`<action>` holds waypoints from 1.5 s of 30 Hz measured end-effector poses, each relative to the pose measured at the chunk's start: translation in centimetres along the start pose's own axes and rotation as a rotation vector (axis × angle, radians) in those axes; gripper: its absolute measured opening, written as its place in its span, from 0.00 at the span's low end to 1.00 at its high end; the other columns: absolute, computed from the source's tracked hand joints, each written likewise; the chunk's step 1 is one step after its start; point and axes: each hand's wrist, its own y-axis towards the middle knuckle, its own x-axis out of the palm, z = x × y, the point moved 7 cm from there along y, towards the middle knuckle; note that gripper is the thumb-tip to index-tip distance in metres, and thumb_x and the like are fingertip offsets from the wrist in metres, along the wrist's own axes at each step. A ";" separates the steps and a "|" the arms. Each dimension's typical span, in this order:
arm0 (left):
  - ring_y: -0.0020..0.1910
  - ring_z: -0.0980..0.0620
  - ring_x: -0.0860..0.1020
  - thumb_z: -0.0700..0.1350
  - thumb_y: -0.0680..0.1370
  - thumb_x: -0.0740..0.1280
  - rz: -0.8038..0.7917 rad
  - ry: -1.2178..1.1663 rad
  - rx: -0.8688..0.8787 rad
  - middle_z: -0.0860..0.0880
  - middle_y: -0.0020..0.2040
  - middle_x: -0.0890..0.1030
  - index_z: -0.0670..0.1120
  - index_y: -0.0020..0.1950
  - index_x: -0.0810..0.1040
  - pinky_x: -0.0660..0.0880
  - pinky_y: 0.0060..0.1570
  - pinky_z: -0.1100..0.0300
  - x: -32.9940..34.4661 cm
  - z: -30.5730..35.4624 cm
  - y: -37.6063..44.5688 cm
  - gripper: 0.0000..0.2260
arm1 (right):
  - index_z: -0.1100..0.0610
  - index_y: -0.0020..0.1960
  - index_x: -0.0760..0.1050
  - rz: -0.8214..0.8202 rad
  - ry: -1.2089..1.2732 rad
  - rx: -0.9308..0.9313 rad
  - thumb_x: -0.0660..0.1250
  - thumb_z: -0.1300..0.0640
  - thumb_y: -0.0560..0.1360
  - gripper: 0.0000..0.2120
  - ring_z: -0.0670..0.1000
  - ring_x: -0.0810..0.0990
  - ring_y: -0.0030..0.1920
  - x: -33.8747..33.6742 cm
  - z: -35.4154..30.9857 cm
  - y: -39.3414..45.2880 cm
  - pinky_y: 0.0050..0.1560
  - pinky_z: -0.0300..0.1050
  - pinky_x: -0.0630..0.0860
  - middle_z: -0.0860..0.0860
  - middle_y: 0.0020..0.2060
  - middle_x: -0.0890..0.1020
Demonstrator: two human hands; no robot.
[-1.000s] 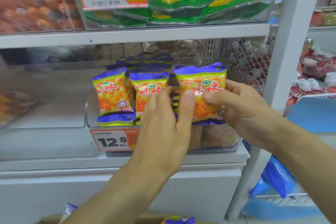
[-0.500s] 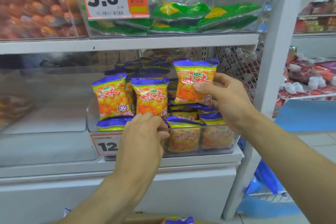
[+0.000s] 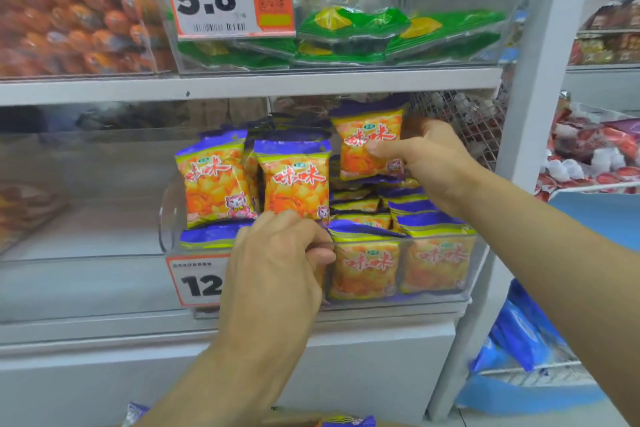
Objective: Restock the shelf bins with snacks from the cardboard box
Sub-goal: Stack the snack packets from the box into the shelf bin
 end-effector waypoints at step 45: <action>0.42 0.56 0.73 0.54 0.72 0.63 -0.008 -0.049 0.090 0.58 0.42 0.75 0.54 0.48 0.83 0.71 0.42 0.58 -0.5 0.0 -3.7 0.11 | 0.58 0.55 0.80 -0.021 -0.582 0.152 0.69 0.43 0.65 0.24 0.55 0.82 0.50 1.9 2.9 3.0 0.57 0.52 0.78 0.53 0.49 0.84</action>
